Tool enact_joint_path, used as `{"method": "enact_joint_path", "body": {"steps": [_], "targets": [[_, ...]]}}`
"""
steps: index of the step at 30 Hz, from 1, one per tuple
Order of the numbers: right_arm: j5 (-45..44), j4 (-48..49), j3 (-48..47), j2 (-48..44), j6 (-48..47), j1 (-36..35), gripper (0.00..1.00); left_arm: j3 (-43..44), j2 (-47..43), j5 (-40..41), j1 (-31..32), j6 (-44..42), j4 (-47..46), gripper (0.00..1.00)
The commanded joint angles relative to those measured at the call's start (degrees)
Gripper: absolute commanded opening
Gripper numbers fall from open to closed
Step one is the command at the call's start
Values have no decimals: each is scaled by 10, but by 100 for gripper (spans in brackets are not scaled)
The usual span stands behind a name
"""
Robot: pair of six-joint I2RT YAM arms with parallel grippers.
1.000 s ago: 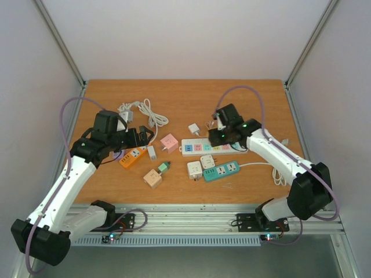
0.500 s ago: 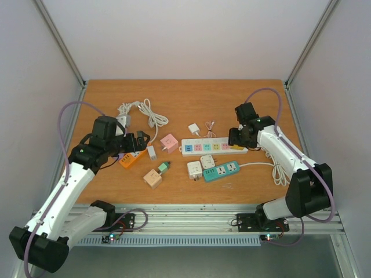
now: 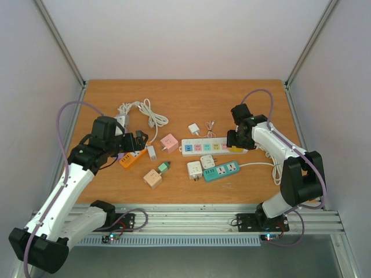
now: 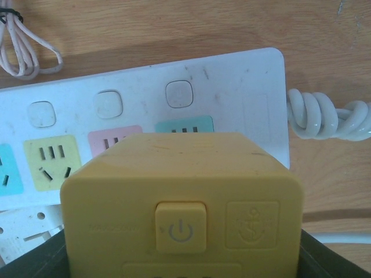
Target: Insert the plug
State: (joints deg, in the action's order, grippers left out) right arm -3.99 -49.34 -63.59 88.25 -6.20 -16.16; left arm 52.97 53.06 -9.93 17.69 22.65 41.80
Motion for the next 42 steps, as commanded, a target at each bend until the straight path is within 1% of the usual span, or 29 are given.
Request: {"method": "enact_joint_path", "body": {"steps": [1,14,20,27,36,42], "targets": [[-16,17,-14,3,-13,2,37,-3,-3,11,-2,-10,-9,99],[-14,49,0,14,-20,2,37,-4,-2,13,-4,-10,-9,99],[-37,53,12,20,-15,2,37,-5,-2,10,-5,-10,-10,99],[-42,57,23,21,-8,2,37,-5,-1,11,-5,-10,-11,99],[-28,66,45,24,-1,2,37,-6,-2,10,-6,-9,-10,99],[-12,65,46,45,-14,2,37,-6,-1,7,-6,-9,-12,99]]}}
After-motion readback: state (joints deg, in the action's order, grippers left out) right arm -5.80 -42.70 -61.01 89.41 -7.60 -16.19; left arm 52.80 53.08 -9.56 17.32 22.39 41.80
